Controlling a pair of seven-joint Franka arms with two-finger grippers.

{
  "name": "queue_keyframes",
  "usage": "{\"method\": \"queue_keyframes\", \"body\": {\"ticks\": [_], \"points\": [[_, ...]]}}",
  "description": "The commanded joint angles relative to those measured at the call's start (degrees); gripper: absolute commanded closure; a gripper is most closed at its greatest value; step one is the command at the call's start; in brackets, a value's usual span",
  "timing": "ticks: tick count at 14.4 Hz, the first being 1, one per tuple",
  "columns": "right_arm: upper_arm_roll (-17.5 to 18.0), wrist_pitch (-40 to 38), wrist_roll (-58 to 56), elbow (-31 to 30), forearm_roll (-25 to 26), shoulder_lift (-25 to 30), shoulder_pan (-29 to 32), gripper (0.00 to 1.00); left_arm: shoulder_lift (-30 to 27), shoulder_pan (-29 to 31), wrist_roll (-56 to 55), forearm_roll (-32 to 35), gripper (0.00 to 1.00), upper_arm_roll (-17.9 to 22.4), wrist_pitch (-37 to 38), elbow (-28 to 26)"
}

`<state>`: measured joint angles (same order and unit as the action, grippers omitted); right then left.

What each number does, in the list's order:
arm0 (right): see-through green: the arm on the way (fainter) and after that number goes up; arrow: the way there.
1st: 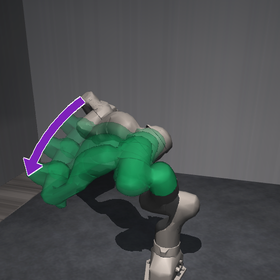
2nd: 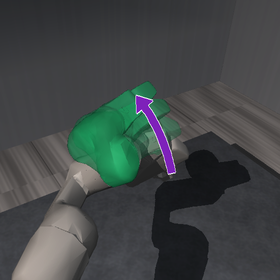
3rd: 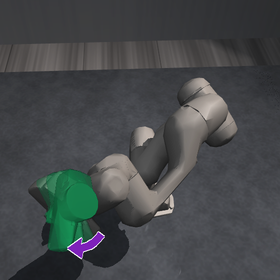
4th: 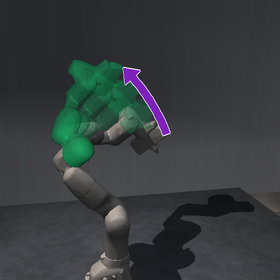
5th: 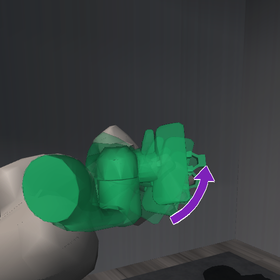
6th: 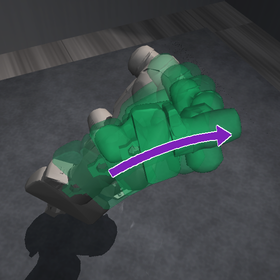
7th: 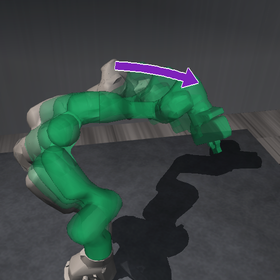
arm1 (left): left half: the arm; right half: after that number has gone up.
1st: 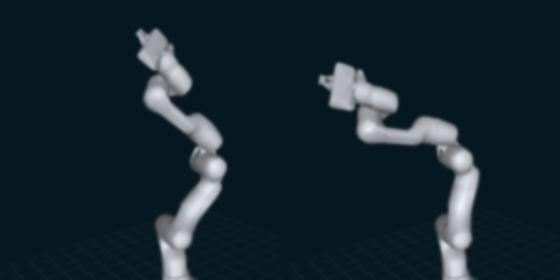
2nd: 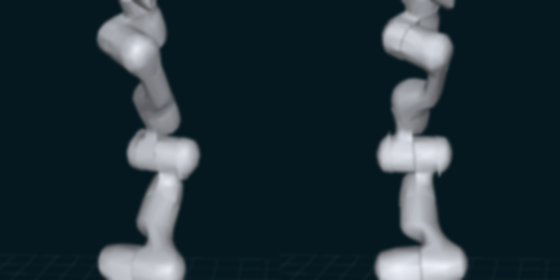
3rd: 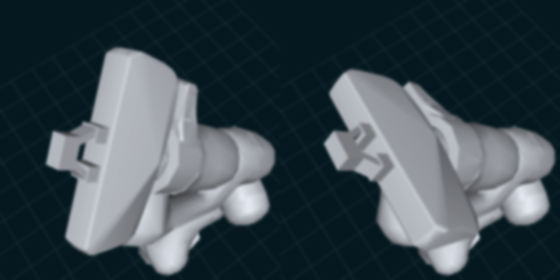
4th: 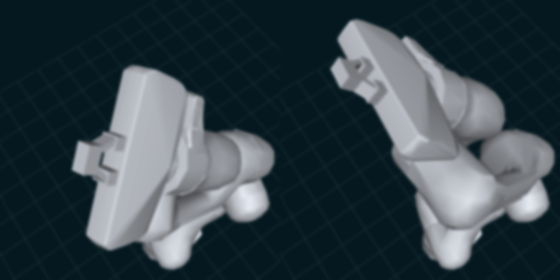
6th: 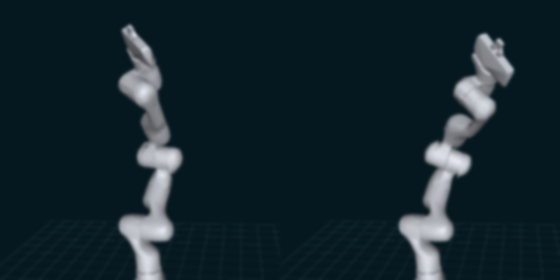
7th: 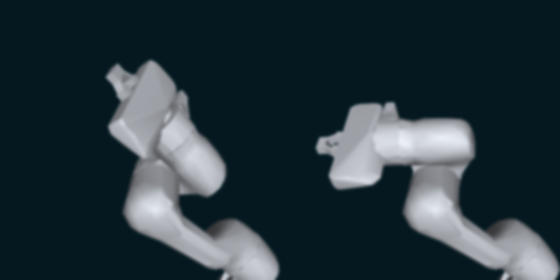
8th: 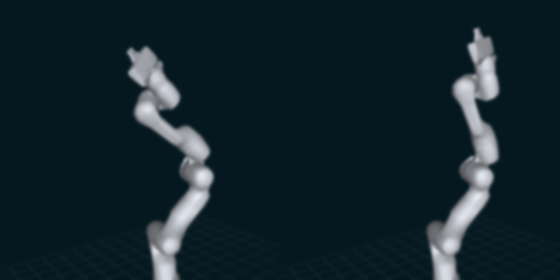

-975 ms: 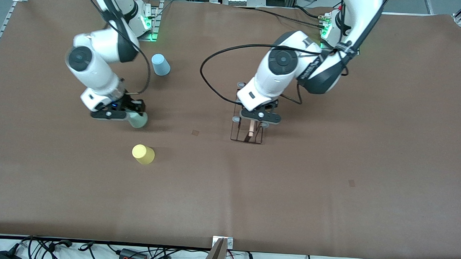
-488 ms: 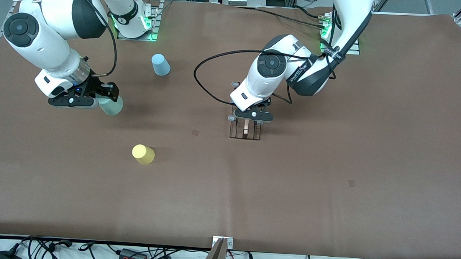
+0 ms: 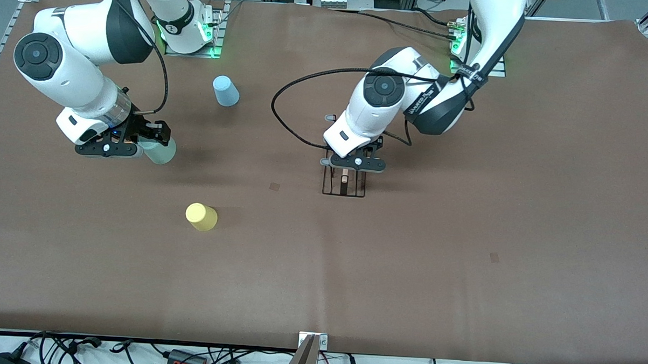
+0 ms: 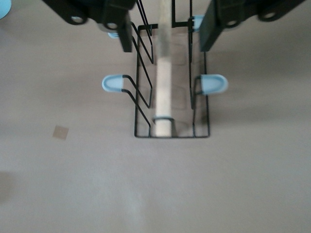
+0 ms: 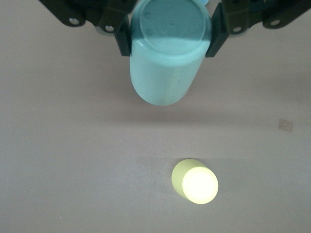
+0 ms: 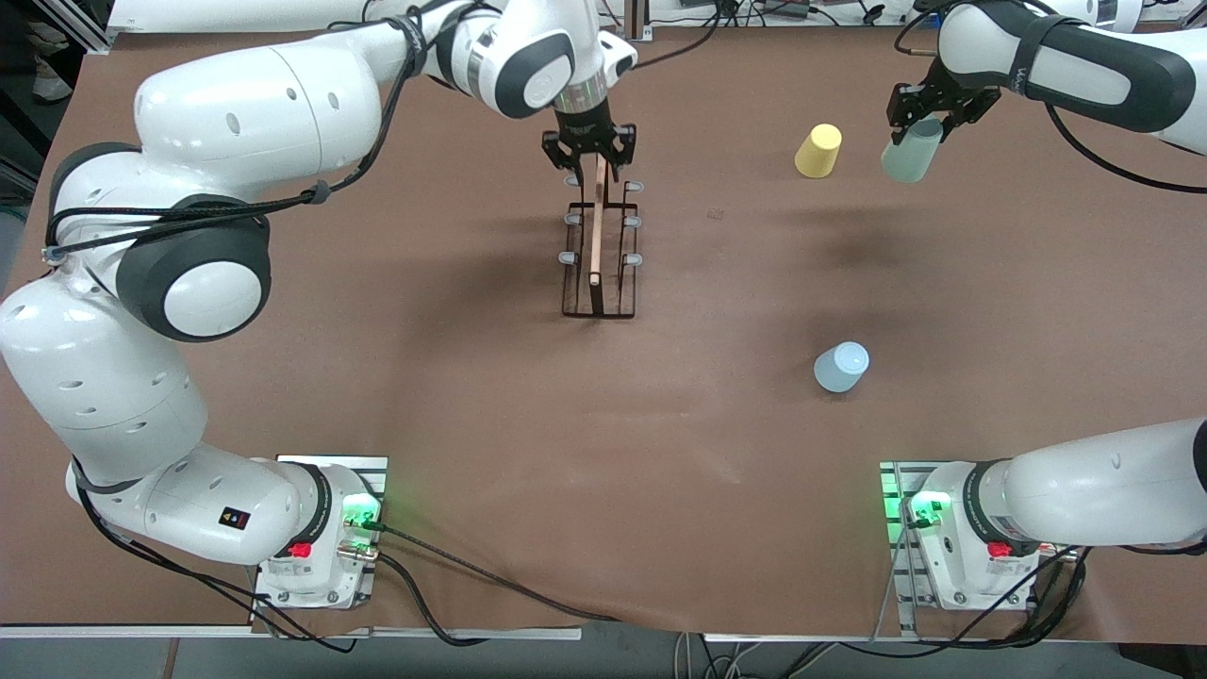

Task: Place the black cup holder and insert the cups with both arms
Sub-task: 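Lower the rack and open the left gripper while the right gripper lifts the cup, then carry the teal cup to the rack while the left gripper withdraws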

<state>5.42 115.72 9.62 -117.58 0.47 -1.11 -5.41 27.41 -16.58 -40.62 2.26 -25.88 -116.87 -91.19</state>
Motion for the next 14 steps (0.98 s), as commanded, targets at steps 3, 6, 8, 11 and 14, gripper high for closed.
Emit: {"method": "queue_keyframes", "body": {"ticks": [3, 6, 8, 11, 14], "points": [[2.13, -1.46, 11.61, 1.21, -0.56, 0.06, -2.66, 0.87, -8.32, 8.74, 8.87, 1.25, 0.0, 0.3, 12.17, 0.66], [4.85, -0.33, 28.54, 2.69, -4.58, -0.29, -9.76, 0.87, -11.31, 17.87, 20.18, 1.34, 0.0, 0.31, 17.2, 0.75], [7.22, -0.15, 41.38, 7.51, -5.3, -3.7, -15.13, 0.87, -13.51, 24.11, 31.79, 1.25, 0.0, 0.31, 20.96, 1.8], [10.65, -0.06, 59.76, 15.6, -4.69, -10.91, -21.81, 0.87, -13.78, 30.8, 41.03, 1.34, 0.0, 0.39, 30.97, 7.5], [13.38, 4.32, 67.18, 15.8, -4.51, -13.03, -24.11, 0.87, -13.69, 36.25, 41.94, 1.17, 0.0, 0.48, 33.55, 11.03]]}}
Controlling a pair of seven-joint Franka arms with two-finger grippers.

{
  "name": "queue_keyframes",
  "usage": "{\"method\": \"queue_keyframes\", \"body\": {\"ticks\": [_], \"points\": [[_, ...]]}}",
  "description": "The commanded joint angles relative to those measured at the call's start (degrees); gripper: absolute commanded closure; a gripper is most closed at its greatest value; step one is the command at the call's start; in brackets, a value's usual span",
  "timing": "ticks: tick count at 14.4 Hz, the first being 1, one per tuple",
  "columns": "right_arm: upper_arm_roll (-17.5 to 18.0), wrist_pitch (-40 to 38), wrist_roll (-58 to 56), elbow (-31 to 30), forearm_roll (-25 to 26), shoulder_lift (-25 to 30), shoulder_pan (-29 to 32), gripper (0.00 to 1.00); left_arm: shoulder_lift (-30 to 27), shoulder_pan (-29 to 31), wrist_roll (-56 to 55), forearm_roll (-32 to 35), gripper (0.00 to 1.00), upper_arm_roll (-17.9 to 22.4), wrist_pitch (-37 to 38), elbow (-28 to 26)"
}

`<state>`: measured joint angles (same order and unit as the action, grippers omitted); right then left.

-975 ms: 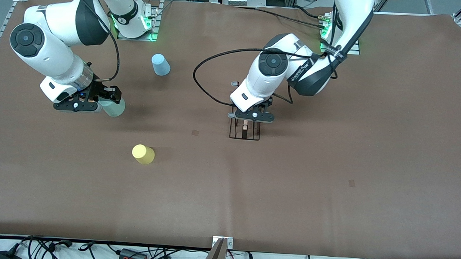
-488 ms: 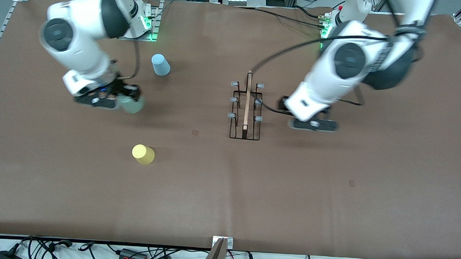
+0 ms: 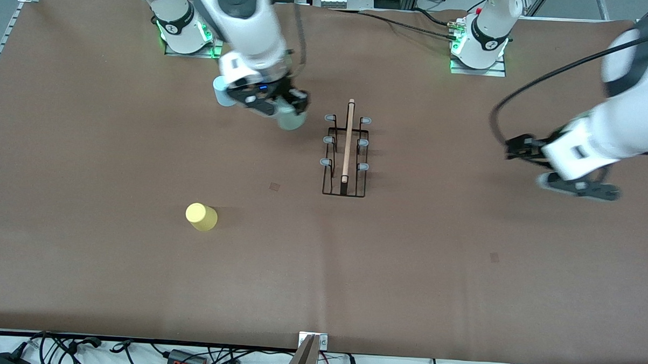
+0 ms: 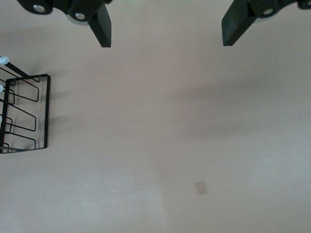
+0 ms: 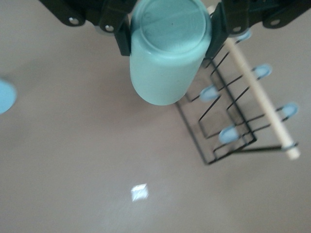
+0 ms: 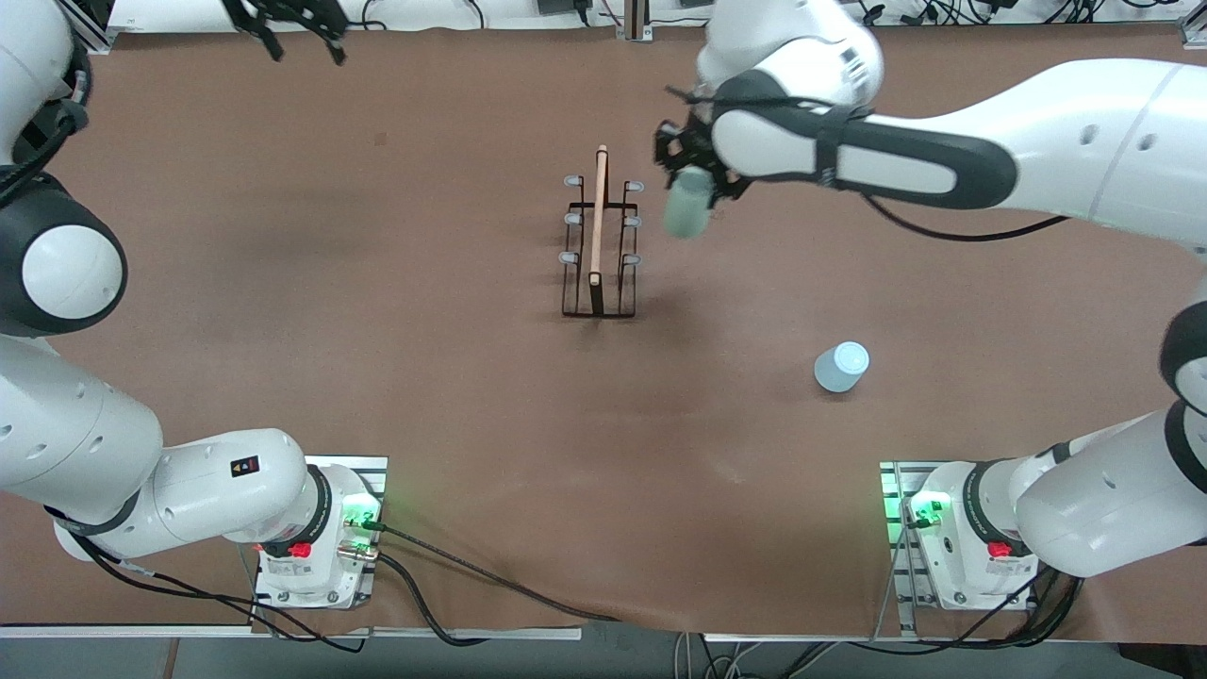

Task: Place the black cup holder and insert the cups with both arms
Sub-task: 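Carry the teal cup to the rack while the left gripper withdraws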

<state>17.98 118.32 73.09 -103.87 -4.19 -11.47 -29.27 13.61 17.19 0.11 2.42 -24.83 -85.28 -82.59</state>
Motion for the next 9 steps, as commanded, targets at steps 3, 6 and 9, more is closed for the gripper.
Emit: {"method": "queue_keyframes", "body": {"ticks": [3, 6, 9], "points": [[1.18, 4.53, 6.27, 1.74, 0.32, -5.39, -2.71, 0.87, -0.69, 3.38, 0.69, 1.44, 0.0, 2.05, 1.43, 2.88], [1.18, 6.92, 7.33, 1.12, 2.16, -7.24, -4.3, 0.86, -5.85, -12.64, 0.24, 1.45, 0.0, 18.44, -3.73, -5.27], [1.18, 8.5, 7.95, -0.01, 4.45, -9.09, -4.83, 0.85, -12.87, -19.02, 0.85, 0.39, 0.0, 25.17, -15.82, -16.32]]}}
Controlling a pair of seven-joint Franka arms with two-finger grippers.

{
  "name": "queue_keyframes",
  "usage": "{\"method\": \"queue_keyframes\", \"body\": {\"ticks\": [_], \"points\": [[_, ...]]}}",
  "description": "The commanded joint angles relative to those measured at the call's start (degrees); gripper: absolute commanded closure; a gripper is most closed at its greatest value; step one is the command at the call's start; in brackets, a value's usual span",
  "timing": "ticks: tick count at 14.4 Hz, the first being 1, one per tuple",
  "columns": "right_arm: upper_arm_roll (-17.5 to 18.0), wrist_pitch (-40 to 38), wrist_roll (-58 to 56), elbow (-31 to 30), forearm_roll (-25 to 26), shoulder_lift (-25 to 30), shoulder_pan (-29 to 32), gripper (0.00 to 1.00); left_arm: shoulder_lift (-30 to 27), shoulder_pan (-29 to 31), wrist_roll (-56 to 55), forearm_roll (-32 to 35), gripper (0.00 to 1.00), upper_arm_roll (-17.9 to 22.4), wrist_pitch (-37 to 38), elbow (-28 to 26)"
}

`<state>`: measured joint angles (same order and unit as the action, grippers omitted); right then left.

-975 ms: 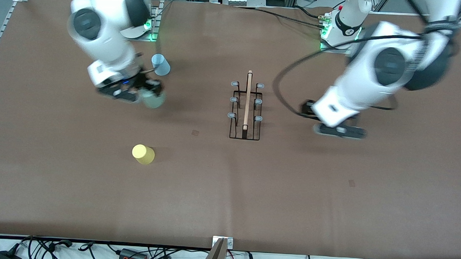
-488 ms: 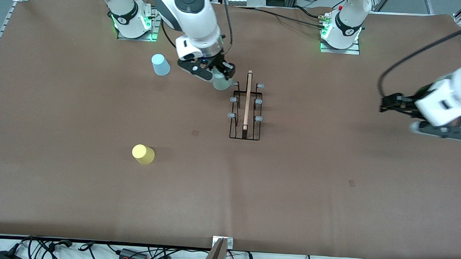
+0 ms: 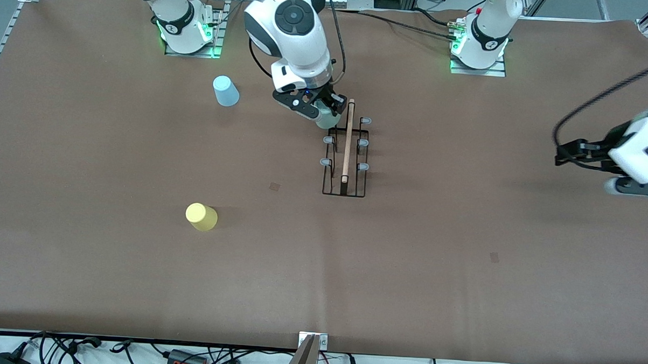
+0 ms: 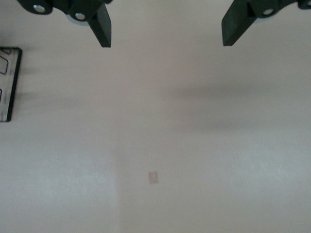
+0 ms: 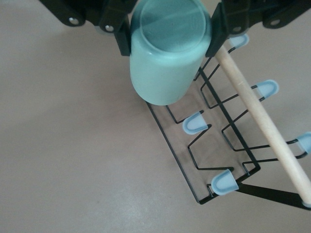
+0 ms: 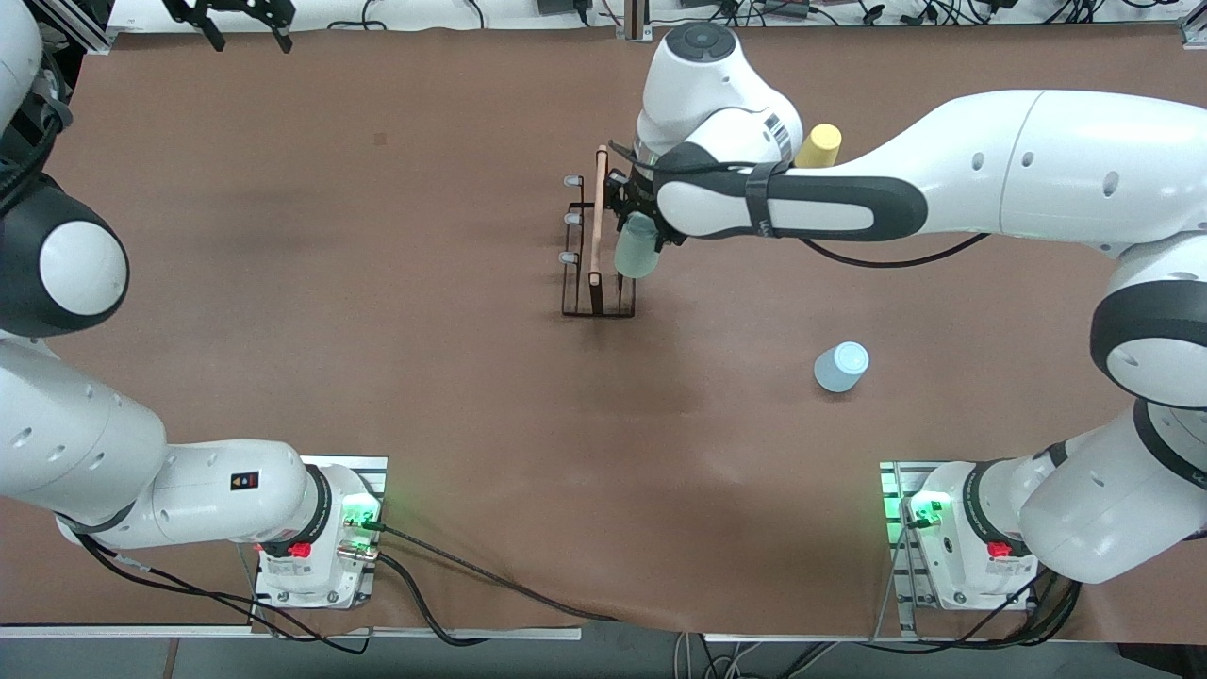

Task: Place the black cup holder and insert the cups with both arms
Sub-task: 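Carry the teal cup to the rack while the left gripper withdraws, then lower the teal cup onto a rack peg and open the right gripper, then move the right gripper down to the yellow cup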

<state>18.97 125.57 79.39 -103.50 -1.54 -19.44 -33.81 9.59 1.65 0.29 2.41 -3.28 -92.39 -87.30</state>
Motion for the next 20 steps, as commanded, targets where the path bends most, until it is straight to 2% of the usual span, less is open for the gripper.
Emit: {"method": "queue_keyframes", "body": {"ticks": [1, 2, 3, 4, 6, 9, 12, 16, 19, 20], "points": [[0.19, 2.47, 1.65, -1.34, 2.41, -1.48, -0.38, 0.84, -11.76, -4.19, 0.77, 0.4, 0.0, 4.41, -11.82, -15.58], [0.19, 3.88, 1.65, -2.22, 2.5, -1.57, -0.56, 0.83, -12.05, -4.29, 0.59, 0.31, 0.0, 4.51, -11.33, -15.79], [0.19, 4.93, 1.74, -2.4, 2.5, -2.18, -0.73, 0.75, -11.88, -3.85, 0.68, 0.23, 0.0, 4.07, -9.75, -15.01], [0.19, 5.21, 2.26, -2.32, 2.5, -2.44, -0.73, 0.58, -11.7, -4.02, 0.68, -0.21, 0.0, 3.98, -7.91, -13.61], [0.19, 5.82, 2.7, -2.23, 2.42, -2.53, -0.74, 0.0, -11.61, -4.38, 0.16, -0.3, 0.0, 2.58, -3.95, -11.85], [0.01, 5.39, 1.21, -1.79, 2.5, -1.4, 0.14, 0.0, -11.43, -4.38, 0.15, -0.3, 0.0, 1.61, -3.85, -11.05], [-0.16, 2.24, -5.61, -1.96, 2.59, 2.81, 5.13, 0.0, -11.43, -4.11, 0.33, -0.39, 0.0, 1.69, -3.59, -11.14], [-0.25, -6.64, -32.11, -2.93, 3.9, 7.65, 20.05, 0.0, -10.99, -3.5, 0.42, -2.5, 0.0, 2.13, -3.67, -11.14], [-2.08, -6.14, -53.3, -3.28, 5.05, 7.05, 31.14, 0.0, -10.99, -3.58, 0.68, -2.5, 0.0, 2.31, -3.59, -11.14], [-3.49, -5.09, -58.85, -3.2, 5.05, 5.91, 32.56, 0.0, -10.99, -3.58, 0.68, -2.5, 0.0, 2.22, -3.59, -11.14]]}}
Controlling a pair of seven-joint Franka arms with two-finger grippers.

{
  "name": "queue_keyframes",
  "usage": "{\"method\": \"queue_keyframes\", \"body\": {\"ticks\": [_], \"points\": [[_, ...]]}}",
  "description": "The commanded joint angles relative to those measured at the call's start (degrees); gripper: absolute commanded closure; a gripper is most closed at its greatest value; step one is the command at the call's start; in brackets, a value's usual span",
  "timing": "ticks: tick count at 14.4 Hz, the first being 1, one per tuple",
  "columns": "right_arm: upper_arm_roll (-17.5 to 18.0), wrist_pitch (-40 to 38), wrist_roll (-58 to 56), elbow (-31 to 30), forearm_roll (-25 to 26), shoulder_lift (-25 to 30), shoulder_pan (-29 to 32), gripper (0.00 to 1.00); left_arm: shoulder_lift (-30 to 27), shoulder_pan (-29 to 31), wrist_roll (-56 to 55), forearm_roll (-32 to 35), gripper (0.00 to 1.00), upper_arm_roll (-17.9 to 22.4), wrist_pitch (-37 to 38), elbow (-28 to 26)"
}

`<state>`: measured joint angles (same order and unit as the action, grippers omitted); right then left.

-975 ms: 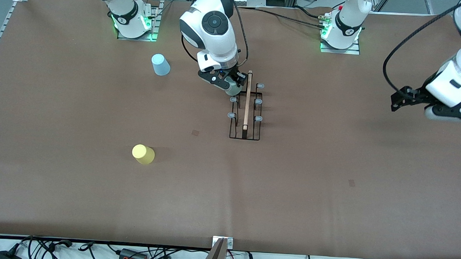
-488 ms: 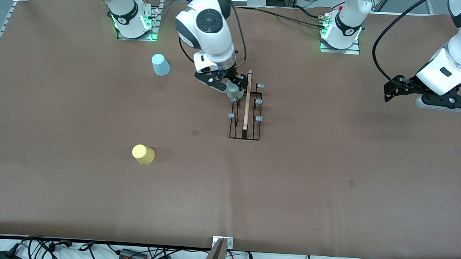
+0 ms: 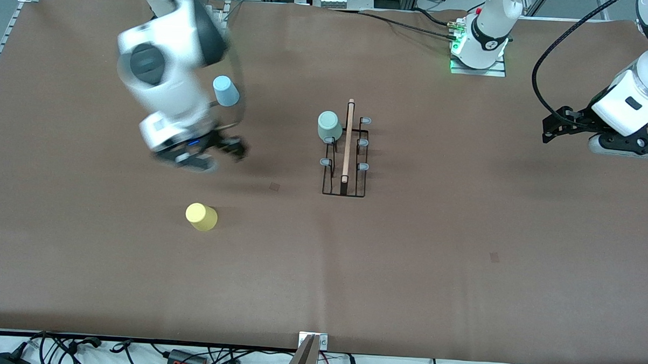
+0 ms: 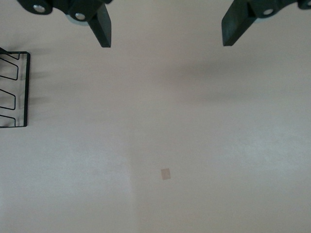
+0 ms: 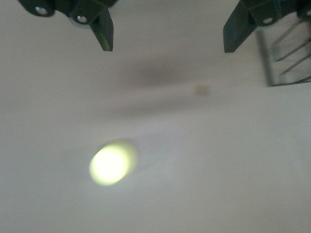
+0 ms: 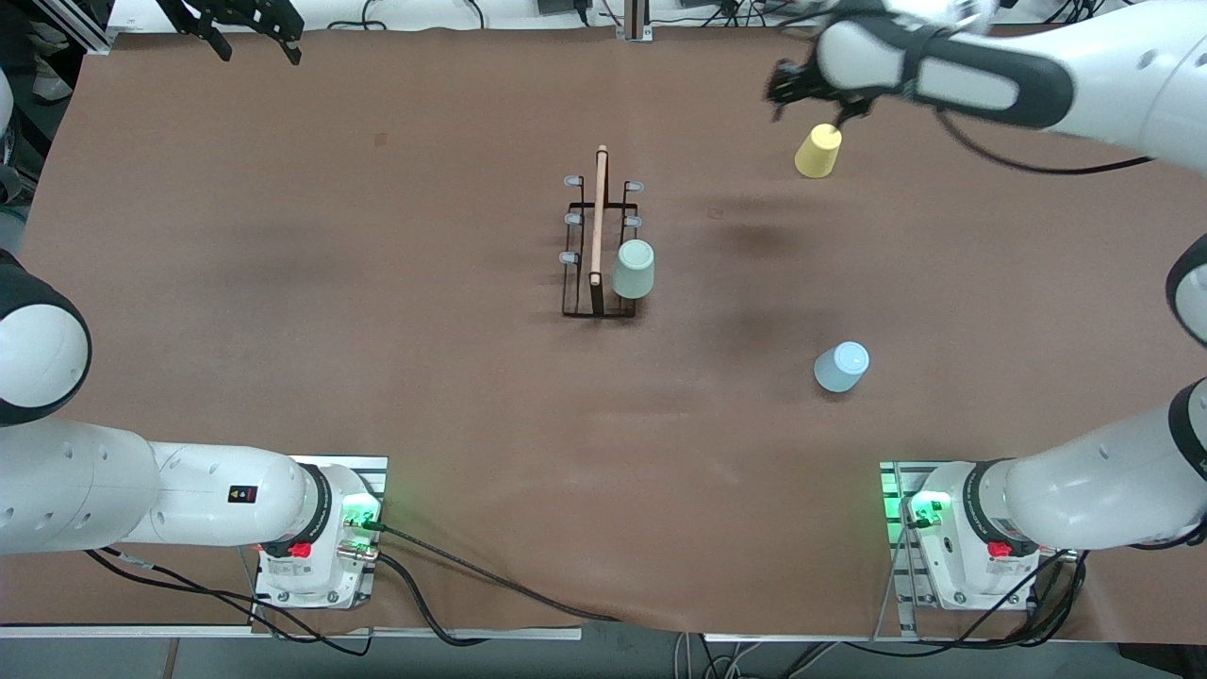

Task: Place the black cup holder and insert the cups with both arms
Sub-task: 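Move the right gripper down to the yellow cup, then grasp the yellow cup with the right gripper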

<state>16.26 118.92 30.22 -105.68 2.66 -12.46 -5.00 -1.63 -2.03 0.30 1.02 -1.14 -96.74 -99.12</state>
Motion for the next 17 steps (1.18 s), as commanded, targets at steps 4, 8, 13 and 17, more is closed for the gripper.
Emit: {"method": "queue_keyframes", "body": {"ticks": [4, 8, 13, 17], "points": [[-4.13, 14.03, -16.94, -0.94, 0.85, -8.26, 4.83, 0.0, 0.23, 0.09, 0.75, -1.1, 0.0, 0.09, 0.76, 0.77], [-4.22, 24.86, -18.79, -0.58, 4.19, -16.62, 4.04, 0.0, 0.58, 0.09, 0.75, -1.1, 0.0, 0.09, 0.59, 1.03], [-4.48, 28.46, -18.97, 0.29, 7.26, -19.96, 2.81, 0.0, 1.1, 0.09, 0.58, -1.1, 0.0, 0.09, 0.76, 1.91], [-5.1, 32.34, -19.05, 0.29, 7.71, -22.78, 2.63, 0.0, 1.28, 0.01, 0.32, -1.19, 0.0, -0.26, 0.59, 2.0]]}}
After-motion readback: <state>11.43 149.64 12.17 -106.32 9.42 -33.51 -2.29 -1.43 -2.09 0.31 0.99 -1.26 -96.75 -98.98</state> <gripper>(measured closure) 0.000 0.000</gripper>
